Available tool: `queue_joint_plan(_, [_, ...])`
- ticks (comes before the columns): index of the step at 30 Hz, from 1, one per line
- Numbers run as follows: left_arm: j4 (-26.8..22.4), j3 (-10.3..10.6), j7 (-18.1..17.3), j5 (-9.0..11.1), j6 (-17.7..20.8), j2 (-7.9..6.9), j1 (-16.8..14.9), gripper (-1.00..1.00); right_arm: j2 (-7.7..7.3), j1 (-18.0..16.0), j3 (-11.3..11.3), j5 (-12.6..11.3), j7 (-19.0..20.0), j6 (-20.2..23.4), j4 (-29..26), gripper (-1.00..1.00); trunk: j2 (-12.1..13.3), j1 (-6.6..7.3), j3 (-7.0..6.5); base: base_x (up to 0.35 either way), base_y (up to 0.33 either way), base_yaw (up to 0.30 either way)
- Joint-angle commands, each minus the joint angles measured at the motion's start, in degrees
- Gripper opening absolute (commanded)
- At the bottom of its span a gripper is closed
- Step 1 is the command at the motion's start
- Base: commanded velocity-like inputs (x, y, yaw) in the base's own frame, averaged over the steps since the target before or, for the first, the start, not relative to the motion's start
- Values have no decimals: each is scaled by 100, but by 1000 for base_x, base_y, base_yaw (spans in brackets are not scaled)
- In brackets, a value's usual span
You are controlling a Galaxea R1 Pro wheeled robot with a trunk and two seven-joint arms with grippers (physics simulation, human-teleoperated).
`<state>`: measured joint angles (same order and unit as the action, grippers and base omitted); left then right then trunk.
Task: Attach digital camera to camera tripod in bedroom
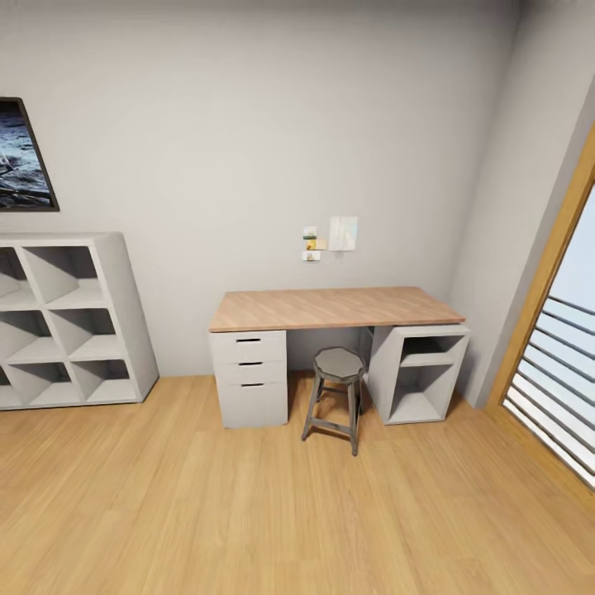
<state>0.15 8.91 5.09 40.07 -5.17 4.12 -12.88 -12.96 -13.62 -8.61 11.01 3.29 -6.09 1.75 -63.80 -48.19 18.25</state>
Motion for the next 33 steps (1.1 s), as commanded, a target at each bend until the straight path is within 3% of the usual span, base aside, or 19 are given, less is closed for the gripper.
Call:
queue_joint_plan(1, [2,49,22,2,-17,8,-4,-100,-1,-5,-49,50,13,-34,19,100,-4,0,7,0,0,0])
queue_joint_plan(15, [2,49,45,-70,-55,31,-4,-100,-3,-8,-50,50,14,-32,19,100,-4,0,7,-144,-124,0])
queue_joint_plan(26, [0,49,47,-70,-57,27,-4,-100,29,-5,-45,50,18,-8,19,100,-4,0,7,-41,-17,0])
queue_joint_plan(33, [2,49,87,-61,-55,27,-4,-100,30,-6,-45,50,17,-6,19,100,-4,0,7,-297,0,0])
